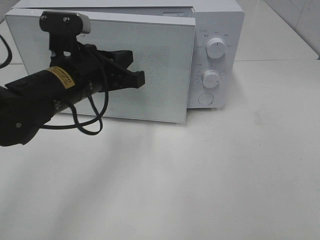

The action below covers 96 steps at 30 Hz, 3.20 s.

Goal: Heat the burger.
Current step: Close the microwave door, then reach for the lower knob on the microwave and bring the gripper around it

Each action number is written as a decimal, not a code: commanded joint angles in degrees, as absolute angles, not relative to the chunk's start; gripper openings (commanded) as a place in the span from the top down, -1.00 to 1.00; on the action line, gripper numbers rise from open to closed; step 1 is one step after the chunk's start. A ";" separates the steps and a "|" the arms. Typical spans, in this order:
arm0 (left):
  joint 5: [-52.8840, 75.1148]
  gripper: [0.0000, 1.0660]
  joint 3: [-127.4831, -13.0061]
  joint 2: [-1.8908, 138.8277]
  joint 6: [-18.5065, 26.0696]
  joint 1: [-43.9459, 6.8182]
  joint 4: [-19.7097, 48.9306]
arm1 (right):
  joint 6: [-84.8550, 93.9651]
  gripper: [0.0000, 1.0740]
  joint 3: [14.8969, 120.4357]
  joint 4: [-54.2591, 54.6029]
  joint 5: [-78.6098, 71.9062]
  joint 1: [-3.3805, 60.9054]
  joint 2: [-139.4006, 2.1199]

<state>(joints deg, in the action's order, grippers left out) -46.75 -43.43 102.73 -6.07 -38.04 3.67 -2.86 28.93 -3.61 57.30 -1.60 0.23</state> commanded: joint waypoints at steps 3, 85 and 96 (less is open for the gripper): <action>-46.70 1.00 -48.87 105.94 -5.33 -39.48 6.19 | -2.35 -0.42 28.59 -3.38 56.95 -1.95 1.78; 41.25 -0.89 -62.05 95.34 -4.93 -42.23 7.73 | -2.41 -0.42 28.59 -3.38 56.95 -1.95 1.78; 57.52 -0.89 -62.28 91.21 -5.67 -42.11 7.33 | -2.41 -0.42 28.59 -3.38 56.95 -1.95 1.78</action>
